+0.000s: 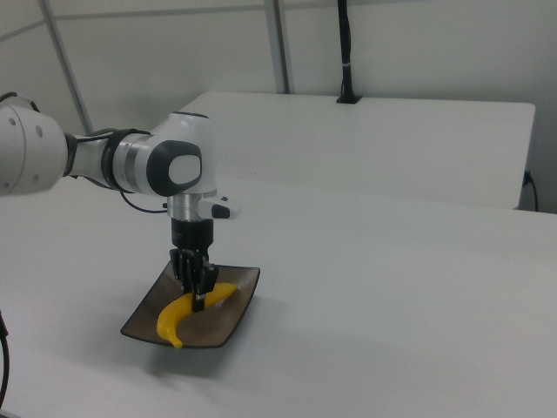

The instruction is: Bananas placed on a ceramic plate

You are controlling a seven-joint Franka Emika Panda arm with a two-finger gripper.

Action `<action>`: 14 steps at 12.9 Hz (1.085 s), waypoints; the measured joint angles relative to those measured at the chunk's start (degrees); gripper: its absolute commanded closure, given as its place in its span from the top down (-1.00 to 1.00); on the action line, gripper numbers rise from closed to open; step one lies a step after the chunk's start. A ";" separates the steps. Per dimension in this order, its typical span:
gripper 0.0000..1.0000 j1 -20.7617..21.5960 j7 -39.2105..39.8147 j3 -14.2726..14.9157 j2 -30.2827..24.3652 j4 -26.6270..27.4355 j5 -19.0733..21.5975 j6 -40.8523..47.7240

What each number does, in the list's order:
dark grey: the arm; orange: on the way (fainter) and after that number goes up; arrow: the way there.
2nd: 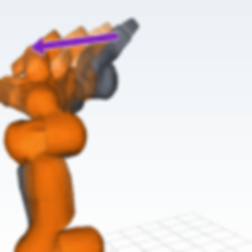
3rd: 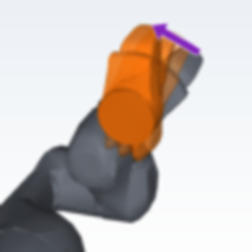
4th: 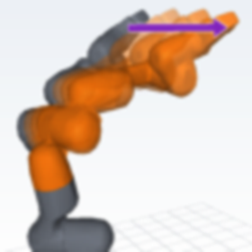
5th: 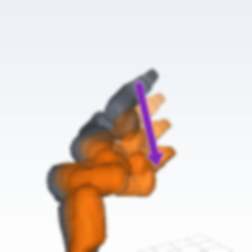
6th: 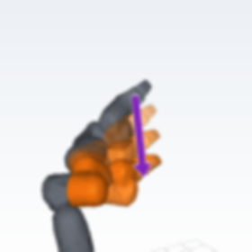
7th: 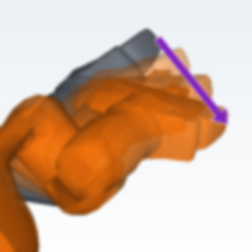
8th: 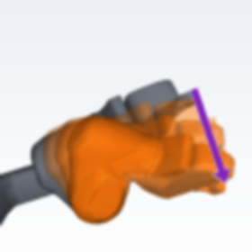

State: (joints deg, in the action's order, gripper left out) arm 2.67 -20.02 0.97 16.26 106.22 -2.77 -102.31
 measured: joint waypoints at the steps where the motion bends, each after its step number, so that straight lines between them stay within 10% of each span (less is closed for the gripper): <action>1: -0.12 0.00 -0.10 0.00 0.12 0.00 0.15 -0.06; 5: 0.35 0.00 -0.45 0.00 0.70 0.00 0.26 -0.41; 7: 1.00 0.00 -0.46 0.00 1.14 0.00 0.27 -0.73; 14: 1.00 1.20 -0.43 -1.00 -2.14 -2.92 0.20 -0.77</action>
State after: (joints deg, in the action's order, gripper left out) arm 3.87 -20.44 -0.03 14.13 103.30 -2.57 -103.08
